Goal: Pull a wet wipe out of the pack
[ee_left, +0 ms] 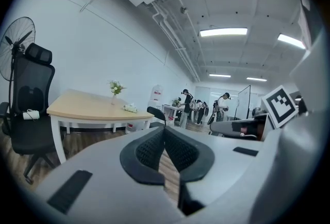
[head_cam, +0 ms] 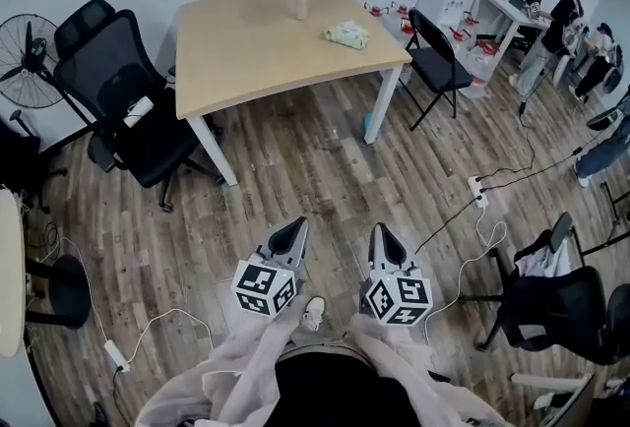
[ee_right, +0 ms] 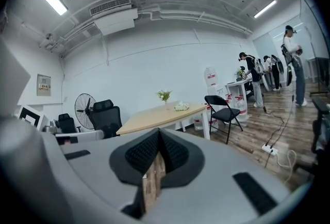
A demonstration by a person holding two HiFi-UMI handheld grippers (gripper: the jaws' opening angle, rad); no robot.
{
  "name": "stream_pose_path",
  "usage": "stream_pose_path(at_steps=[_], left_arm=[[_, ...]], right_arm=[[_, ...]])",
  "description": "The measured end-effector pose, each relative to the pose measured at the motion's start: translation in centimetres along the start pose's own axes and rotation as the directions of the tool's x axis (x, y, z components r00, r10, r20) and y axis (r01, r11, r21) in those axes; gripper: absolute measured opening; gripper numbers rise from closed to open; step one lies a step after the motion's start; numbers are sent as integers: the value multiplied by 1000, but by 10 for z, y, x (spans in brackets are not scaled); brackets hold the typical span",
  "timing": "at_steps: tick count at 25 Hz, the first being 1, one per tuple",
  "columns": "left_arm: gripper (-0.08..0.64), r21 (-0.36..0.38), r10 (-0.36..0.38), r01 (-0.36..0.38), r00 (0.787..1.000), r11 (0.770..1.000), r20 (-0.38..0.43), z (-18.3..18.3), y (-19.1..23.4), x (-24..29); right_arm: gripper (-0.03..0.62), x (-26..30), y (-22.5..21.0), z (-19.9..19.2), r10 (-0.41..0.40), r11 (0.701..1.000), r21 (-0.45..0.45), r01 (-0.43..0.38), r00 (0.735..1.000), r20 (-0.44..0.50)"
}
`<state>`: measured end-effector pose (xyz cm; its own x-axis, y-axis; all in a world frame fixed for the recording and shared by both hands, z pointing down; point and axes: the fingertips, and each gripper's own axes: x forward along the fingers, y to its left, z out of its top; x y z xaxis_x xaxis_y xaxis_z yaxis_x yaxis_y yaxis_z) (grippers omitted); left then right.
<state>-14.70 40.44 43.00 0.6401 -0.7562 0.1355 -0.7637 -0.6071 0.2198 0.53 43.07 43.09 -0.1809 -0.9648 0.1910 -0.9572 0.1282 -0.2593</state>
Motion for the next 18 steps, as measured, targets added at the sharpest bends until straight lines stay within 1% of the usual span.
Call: stream_pose_path(at_steps=[2, 6, 9, 13, 18], left_arm=[[11, -5, 0, 0, 1000, 1000, 1, 2, 8, 10], [11, -63, -16, 17, 1000, 998, 16, 9, 24, 27], [12, -57, -24, 26, 1000, 998, 19, 13, 33, 36], [11, -54, -19, 20, 1000, 998, 7, 10, 40, 40], [12, -60, -20, 19, 1000, 998, -7, 7, 42, 39]], right_arm=[[11, 13, -2, 3, -1, 1000, -3, 1, 1000, 2], [11, 34, -3, 9, 0, 1000, 1, 0, 1000, 15], [11, 45, -5, 9, -11, 1000, 0, 11, 1000, 21], [11, 53, -6, 6, -20, 1000, 2, 20, 1000, 15], [11, 57, -6, 8, -19, 1000, -23, 19, 1000, 7]])
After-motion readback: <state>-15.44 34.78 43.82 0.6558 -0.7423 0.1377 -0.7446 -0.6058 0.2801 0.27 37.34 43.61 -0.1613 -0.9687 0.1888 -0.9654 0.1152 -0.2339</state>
